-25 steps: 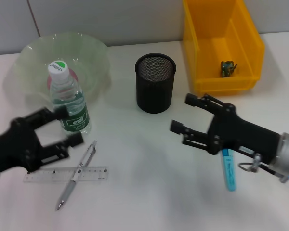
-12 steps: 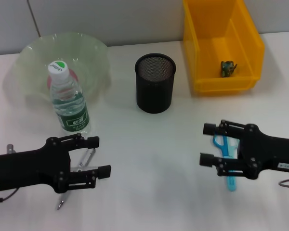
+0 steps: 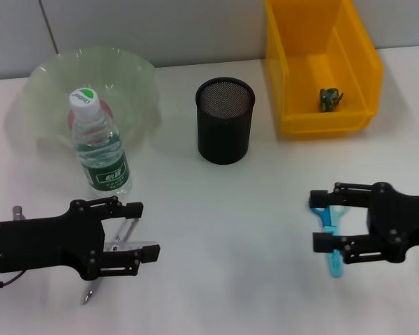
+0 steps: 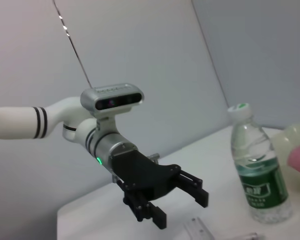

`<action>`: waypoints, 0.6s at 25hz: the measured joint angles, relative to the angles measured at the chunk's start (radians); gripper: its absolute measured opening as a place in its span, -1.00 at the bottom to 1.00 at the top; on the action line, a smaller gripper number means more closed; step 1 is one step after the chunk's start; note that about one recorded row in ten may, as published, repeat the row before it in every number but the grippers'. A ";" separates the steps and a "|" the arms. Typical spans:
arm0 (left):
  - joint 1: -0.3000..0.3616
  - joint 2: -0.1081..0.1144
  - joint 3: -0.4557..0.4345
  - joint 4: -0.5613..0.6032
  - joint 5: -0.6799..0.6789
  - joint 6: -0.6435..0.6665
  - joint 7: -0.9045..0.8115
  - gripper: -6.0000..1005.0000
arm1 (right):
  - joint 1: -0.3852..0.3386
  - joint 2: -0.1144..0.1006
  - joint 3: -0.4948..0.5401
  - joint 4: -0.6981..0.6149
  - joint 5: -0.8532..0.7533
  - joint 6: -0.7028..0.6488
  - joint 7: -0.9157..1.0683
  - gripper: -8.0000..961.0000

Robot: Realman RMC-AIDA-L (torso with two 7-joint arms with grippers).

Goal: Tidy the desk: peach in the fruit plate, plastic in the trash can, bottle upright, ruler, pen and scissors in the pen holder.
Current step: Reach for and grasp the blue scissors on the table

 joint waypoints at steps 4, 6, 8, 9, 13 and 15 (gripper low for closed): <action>-0.003 -0.003 0.001 -0.002 0.000 -0.003 0.005 0.62 | -0.009 0.029 0.093 -0.131 -0.118 -0.021 0.128 0.68; -0.006 -0.004 0.005 -0.003 0.001 -0.003 0.008 0.62 | -0.007 0.041 0.116 -0.194 -0.169 -0.031 0.190 0.68; -0.009 -0.004 0.012 -0.003 0.001 -0.003 0.007 0.62 | 0.002 0.051 0.132 -0.252 -0.213 -0.046 0.262 0.68; -0.009 -0.004 0.012 -0.003 0.001 -0.003 0.007 0.62 | 0.017 0.054 0.139 -0.306 -0.249 -0.058 0.354 0.68; -0.010 -0.004 0.015 -0.010 0.001 -0.003 0.008 0.62 | 0.042 0.052 0.141 -0.368 -0.286 -0.075 0.509 0.68; -0.011 -0.004 0.021 -0.011 0.002 -0.003 0.009 0.62 | 0.060 0.048 0.142 -0.400 -0.312 -0.080 0.608 0.68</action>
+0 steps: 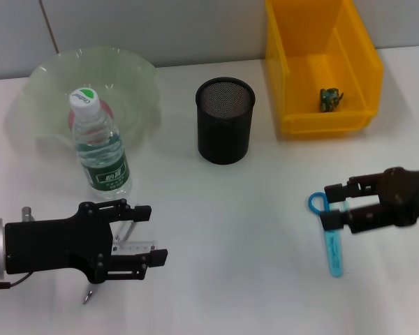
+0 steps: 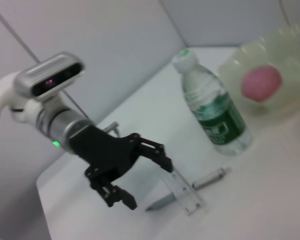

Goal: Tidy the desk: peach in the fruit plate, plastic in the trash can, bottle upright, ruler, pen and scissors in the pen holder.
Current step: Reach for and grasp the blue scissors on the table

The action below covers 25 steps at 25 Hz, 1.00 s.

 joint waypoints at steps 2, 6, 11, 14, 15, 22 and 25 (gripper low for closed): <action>-0.001 0.000 0.002 0.000 0.000 0.000 0.000 0.62 | 0.053 -0.011 0.001 -0.032 -0.055 -0.018 0.179 0.68; -0.001 0.001 0.004 0.000 0.000 0.000 0.000 0.62 | 0.122 -0.026 0.001 -0.041 -0.111 -0.051 0.361 0.68; -0.001 0.003 0.012 0.004 0.001 0.000 0.000 0.62 | 0.248 -0.039 -0.011 -0.035 -0.301 -0.061 0.586 0.68; -0.001 0.003 0.016 0.007 0.001 0.000 0.002 0.62 | 0.335 -0.018 -0.017 -0.017 -0.485 -0.071 0.657 0.67; -0.001 0.004 0.016 0.007 0.001 0.000 0.010 0.62 | 0.358 -0.010 -0.022 -0.011 -0.536 -0.074 0.676 0.67; 0.002 0.004 0.015 0.007 0.001 -0.008 0.046 0.62 | 0.486 0.074 -0.116 -0.004 -0.852 -0.060 0.826 0.67; 0.005 0.004 0.014 0.006 0.001 -0.014 0.062 0.62 | 0.493 0.082 -0.169 -0.014 -0.879 -0.048 0.875 0.67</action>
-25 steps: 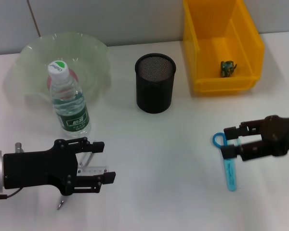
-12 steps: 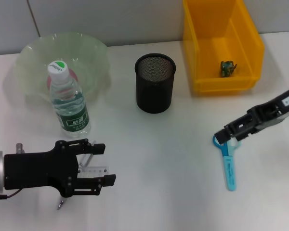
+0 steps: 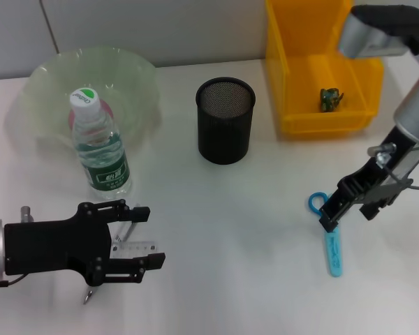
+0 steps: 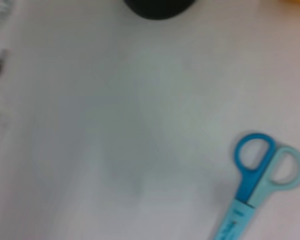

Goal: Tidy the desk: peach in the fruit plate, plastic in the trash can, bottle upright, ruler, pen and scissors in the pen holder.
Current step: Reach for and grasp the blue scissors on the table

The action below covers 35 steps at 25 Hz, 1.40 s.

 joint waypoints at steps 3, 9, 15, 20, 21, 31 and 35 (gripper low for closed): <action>0.001 0.000 0.001 0.001 0.000 0.000 0.001 0.62 | -0.003 0.003 -0.083 -0.020 -0.009 0.016 0.059 0.67; 0.002 0.001 0.001 0.001 0.000 0.000 0.005 0.62 | 0.017 0.011 -0.101 0.051 -0.023 0.052 0.071 0.67; 0.003 0.002 0.001 0.002 0.017 0.005 0.005 0.62 | 0.006 0.012 -0.100 0.075 -0.016 0.079 0.071 0.67; 0.003 0.000 0.001 0.002 0.021 0.009 0.008 0.62 | -0.030 0.012 -0.101 0.076 -0.009 0.120 0.071 0.67; 0.003 0.000 0.001 0.002 0.021 0.009 0.008 0.62 | -0.035 0.012 -0.102 0.078 -0.003 0.127 0.071 0.67; 0.003 0.000 0.003 -0.003 0.023 0.013 0.008 0.62 | -0.050 0.011 -0.114 0.102 0.012 0.187 0.071 0.67; 0.003 0.000 0.003 -0.006 0.023 0.014 0.013 0.62 | -0.038 0.009 -0.122 0.133 0.012 0.208 0.071 0.67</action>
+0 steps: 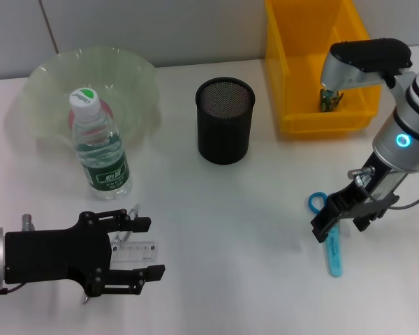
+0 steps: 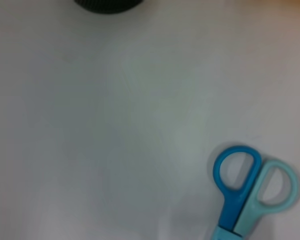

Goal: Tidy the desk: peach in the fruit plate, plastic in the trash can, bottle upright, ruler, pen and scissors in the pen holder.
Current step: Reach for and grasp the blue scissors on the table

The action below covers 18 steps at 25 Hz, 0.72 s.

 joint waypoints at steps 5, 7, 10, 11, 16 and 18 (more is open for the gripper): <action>0.000 0.000 0.000 -0.001 0.000 0.000 0.004 0.62 | 0.015 -0.002 -0.020 0.022 0.000 0.014 -0.001 0.67; -0.001 -0.001 0.000 -0.001 0.000 0.000 0.004 0.62 | 0.027 -0.003 -0.026 0.028 0.000 0.019 -0.002 0.67; -0.002 -0.001 0.000 -0.001 0.000 0.000 0.004 0.62 | 0.042 -0.005 -0.030 0.047 0.000 0.024 -0.003 0.67; -0.002 -0.001 0.000 -0.001 0.000 0.000 0.004 0.62 | 0.050 -0.005 -0.031 0.060 -0.001 0.027 -0.003 0.67; -0.003 -0.002 0.000 -0.001 0.000 0.000 0.009 0.62 | 0.081 -0.006 -0.055 0.106 -0.007 0.039 -0.006 0.67; -0.003 -0.002 0.000 -0.001 0.000 0.000 0.009 0.62 | 0.089 -0.006 -0.060 0.123 -0.008 0.045 -0.006 0.67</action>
